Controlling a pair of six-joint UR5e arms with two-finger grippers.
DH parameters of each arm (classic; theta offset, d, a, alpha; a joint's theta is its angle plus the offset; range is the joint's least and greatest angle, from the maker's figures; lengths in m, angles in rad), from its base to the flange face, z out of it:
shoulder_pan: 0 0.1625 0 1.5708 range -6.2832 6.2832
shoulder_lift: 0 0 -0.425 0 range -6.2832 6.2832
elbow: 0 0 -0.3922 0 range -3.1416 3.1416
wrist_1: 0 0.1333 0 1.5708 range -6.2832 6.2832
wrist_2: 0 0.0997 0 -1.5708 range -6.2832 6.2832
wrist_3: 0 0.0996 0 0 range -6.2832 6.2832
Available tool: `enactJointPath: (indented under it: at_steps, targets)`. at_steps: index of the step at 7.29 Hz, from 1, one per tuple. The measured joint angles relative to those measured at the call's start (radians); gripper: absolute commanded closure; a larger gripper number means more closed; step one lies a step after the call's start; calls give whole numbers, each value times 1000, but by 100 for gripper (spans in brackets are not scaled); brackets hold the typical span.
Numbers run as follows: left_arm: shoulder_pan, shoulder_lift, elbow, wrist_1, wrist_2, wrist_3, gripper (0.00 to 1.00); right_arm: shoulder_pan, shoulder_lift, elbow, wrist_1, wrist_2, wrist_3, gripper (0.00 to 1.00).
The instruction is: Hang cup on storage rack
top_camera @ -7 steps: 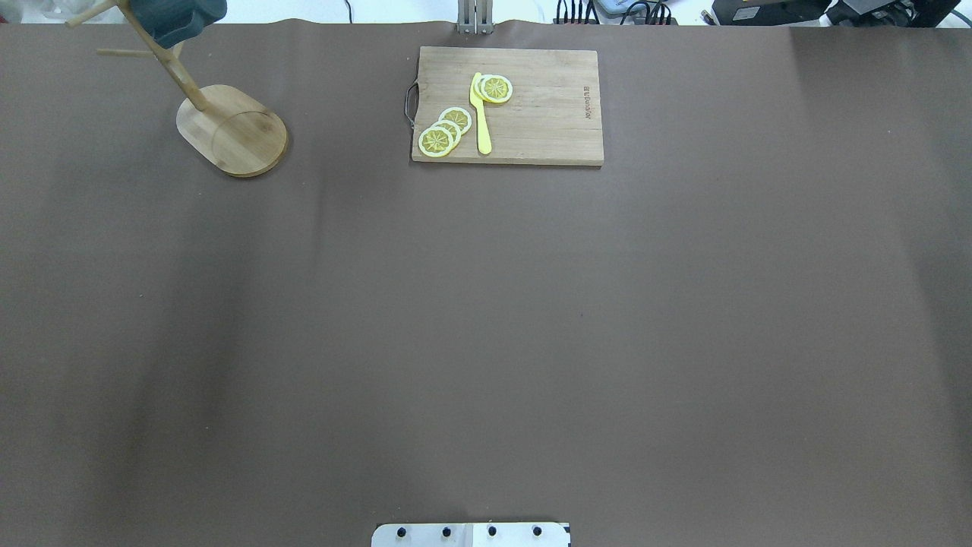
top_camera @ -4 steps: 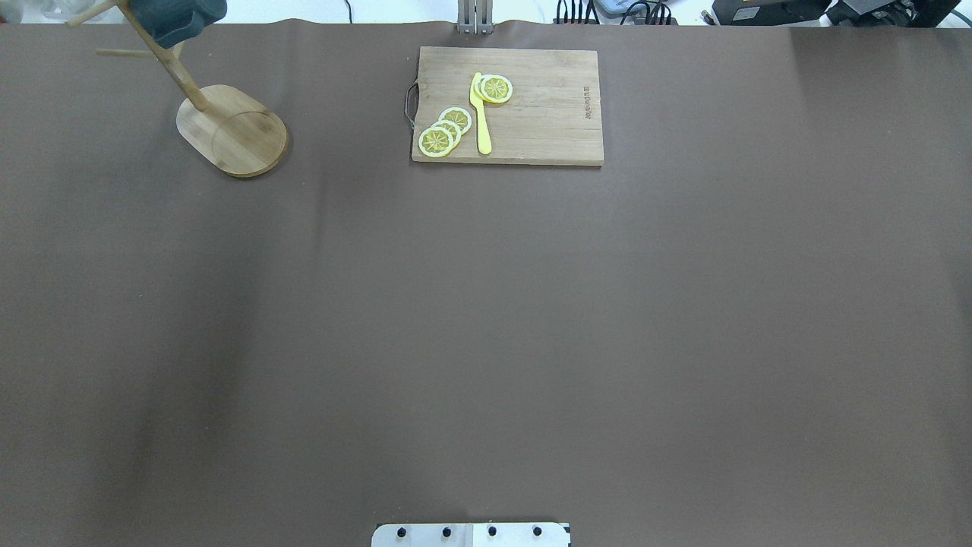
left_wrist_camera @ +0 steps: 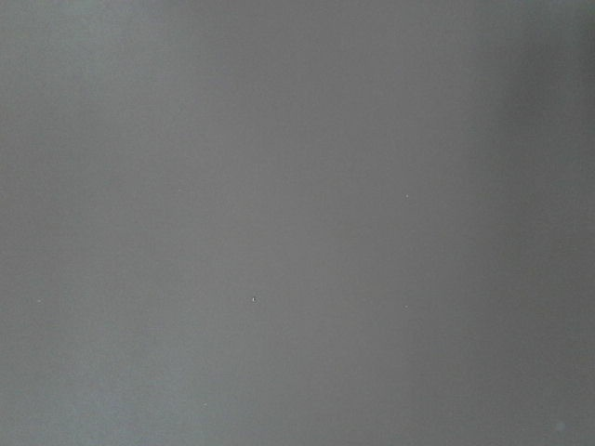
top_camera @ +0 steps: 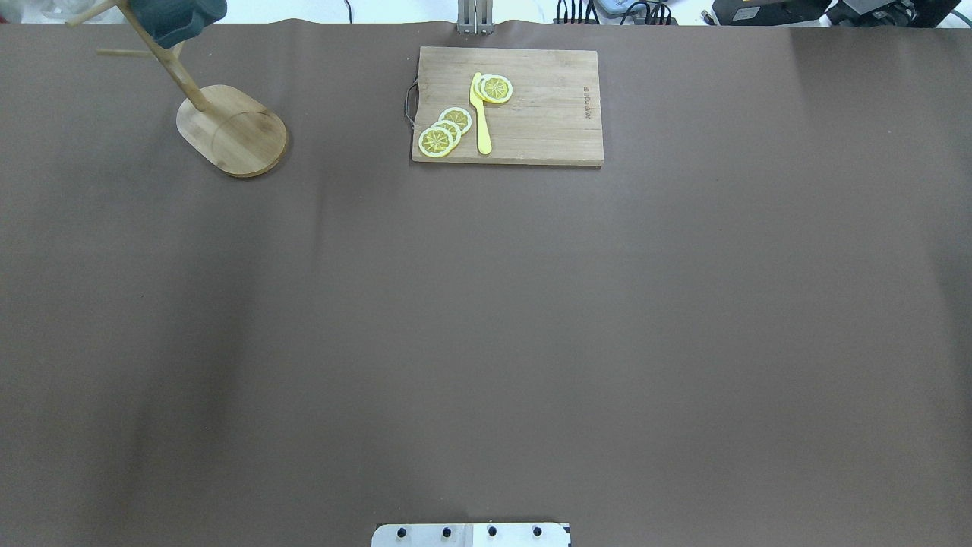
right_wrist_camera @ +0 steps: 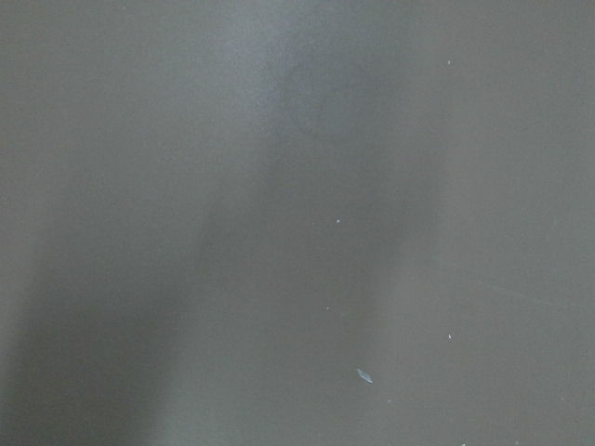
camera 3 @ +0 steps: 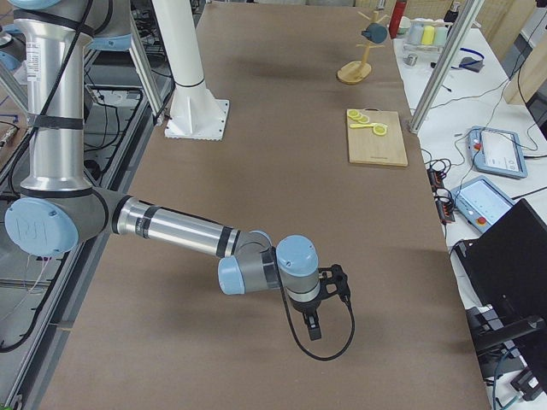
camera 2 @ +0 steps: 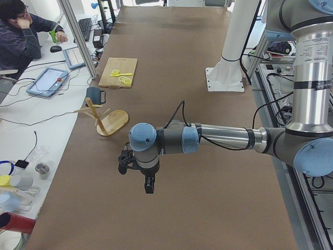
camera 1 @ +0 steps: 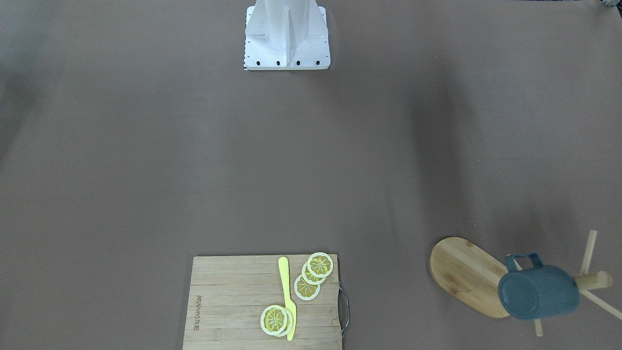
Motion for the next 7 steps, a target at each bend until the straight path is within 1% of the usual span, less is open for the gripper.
enactJointPath:
  at_steps: [2,3,4,5,7]
  targets:
    - [1,4,-1,-1,0,-3,0,-5,1,163,-261,-8,-4,0]
    - [1,4,-1,-2,0,-2,0,-5,-3,232,-368,-11,-5,0]
    - [2,4,-4,-5,-2,1,0,-6,-12,277,-439,-7,-3,0]
    - [5,3,-6,-18,-5,3,0,-6,-20,291,-468,16,2,0]
    - [11,3,-8,-63,-11,4,0,-7,-24,291,-480,93,1,0]
